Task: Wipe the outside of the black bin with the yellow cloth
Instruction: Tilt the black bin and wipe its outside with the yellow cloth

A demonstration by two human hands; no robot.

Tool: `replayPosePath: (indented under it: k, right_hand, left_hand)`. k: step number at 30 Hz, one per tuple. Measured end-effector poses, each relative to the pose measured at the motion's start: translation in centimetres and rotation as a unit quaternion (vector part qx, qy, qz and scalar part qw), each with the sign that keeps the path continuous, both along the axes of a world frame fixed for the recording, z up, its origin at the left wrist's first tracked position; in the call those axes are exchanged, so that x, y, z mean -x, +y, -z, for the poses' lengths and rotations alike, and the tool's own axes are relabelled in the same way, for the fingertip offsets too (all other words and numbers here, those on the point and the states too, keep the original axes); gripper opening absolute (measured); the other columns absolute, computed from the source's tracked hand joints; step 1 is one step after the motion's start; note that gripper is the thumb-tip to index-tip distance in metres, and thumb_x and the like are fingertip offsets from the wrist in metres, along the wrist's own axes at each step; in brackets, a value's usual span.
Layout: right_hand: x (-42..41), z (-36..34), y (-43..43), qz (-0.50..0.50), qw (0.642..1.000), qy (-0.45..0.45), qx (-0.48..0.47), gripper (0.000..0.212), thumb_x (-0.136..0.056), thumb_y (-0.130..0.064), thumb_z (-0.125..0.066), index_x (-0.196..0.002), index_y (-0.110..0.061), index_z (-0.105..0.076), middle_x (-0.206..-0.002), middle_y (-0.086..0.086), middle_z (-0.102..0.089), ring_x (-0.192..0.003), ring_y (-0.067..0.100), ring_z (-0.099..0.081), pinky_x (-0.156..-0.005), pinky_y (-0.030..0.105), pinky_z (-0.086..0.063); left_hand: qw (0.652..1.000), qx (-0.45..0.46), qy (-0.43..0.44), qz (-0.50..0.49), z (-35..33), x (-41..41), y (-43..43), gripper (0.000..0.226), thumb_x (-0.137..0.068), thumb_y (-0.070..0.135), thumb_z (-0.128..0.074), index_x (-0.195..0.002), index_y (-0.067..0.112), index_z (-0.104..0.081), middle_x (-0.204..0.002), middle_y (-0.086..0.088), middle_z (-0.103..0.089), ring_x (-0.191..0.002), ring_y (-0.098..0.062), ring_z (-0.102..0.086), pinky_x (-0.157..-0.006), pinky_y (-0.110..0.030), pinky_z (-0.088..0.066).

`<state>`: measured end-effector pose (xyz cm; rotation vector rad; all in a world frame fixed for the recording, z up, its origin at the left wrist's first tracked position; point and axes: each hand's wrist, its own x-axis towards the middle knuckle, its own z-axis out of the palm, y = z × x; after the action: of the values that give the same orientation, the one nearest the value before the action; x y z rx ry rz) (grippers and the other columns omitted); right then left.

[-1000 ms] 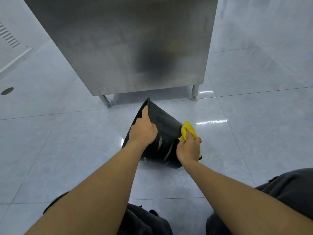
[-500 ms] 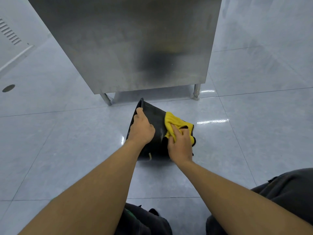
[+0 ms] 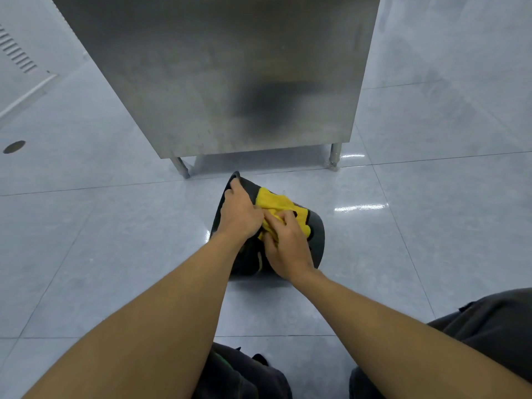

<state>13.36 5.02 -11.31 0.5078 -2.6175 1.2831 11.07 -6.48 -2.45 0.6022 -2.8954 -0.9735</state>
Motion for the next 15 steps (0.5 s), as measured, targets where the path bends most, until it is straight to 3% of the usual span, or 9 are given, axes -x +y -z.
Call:
replayPosePath:
  k: [3,6,8,11,13,15]
  right_hand:
    - [0.4,0.4,0.2,0.053,0.998,-0.025,0.000,0.049,-0.091,-0.015,-0.054,-0.139,-0.024,-0.054,-0.113,0.005,-0.048,-0.093,0.023,-0.052,-0.074,0.034,-0.050]
    - [0.8,2.0,1.9,0.139,0.985,-0.097,-0.021,0.046,-0.094,-0.018,-0.049,-0.139,-0.029,-0.053,-0.115,0.007,-0.046,-0.095,0.028,-0.055,-0.076,0.034,-0.050]
    - [0.9,3.0,3.2,0.187,0.969,-0.159,-0.026,0.048,-0.095,-0.021,-0.047,-0.142,-0.033,-0.049,-0.119,0.008,-0.044,-0.098,0.031,-0.057,-0.081,0.034,-0.047]
    - [0.8,3.4,4.0,0.220,0.946,-0.236,-0.018,0.051,-0.098,-0.020,-0.045,-0.145,-0.037,-0.042,-0.126,0.008,-0.040,-0.100,0.033,-0.058,-0.089,0.038,-0.045]
    - [0.7,2.8,3.7,0.220,0.946,-0.237,-0.021,0.050,-0.097,-0.017,-0.044,-0.145,-0.032,-0.043,-0.129,0.010,-0.040,-0.099,0.034,-0.058,-0.087,0.038,-0.046]
    - [0.2,2.1,3.0,0.184,0.968,-0.169,-0.031,0.048,-0.095,-0.014,-0.047,-0.141,-0.024,-0.049,-0.127,0.011,-0.044,-0.098,0.033,-0.057,-0.080,0.036,-0.046]
  left_hand:
    - [1.000,-0.006,0.013,-0.019,0.0,-0.2,0.3,0.050,-0.087,0.006,-0.059,-0.129,0.000,-0.034,-0.127,-0.021,-0.052,-0.105,-0.036,-0.058,-0.077,-0.040,-0.046]
    - [0.999,0.035,-0.021,-0.012,0.2,-0.7,0.1,0.053,-0.093,0.011,-0.054,-0.140,0.005,-0.028,-0.127,-0.019,-0.051,-0.105,-0.039,-0.058,-0.078,-0.043,-0.046]
    - [0.997,0.048,-0.053,-0.015,0.4,-0.8,-0.2,0.067,-0.095,0.012,-0.051,-0.153,0.013,-0.016,-0.130,-0.018,-0.050,-0.104,-0.037,-0.058,-0.078,-0.041,-0.046]
    - [0.998,0.016,-0.063,-0.005,0.7,-0.8,-0.1,0.084,-0.095,0.009,-0.049,-0.160,0.025,0.001,-0.128,-0.018,-0.051,-0.092,-0.027,-0.059,-0.077,-0.039,-0.052]
    - [0.999,-0.009,-0.050,0.004,0.7,-0.7,0.0,0.086,-0.093,0.007,-0.050,-0.159,0.027,0.002,-0.126,-0.017,-0.053,-0.089,-0.024,-0.060,-0.082,-0.043,-0.056]
    - [0.999,-0.020,-0.045,0.005,0.7,-0.6,0.0,0.086,-0.092,0.008,-0.050,-0.159,0.028,0.001,-0.124,-0.017,-0.055,-0.089,-0.026,-0.061,-0.084,-0.047,-0.057]
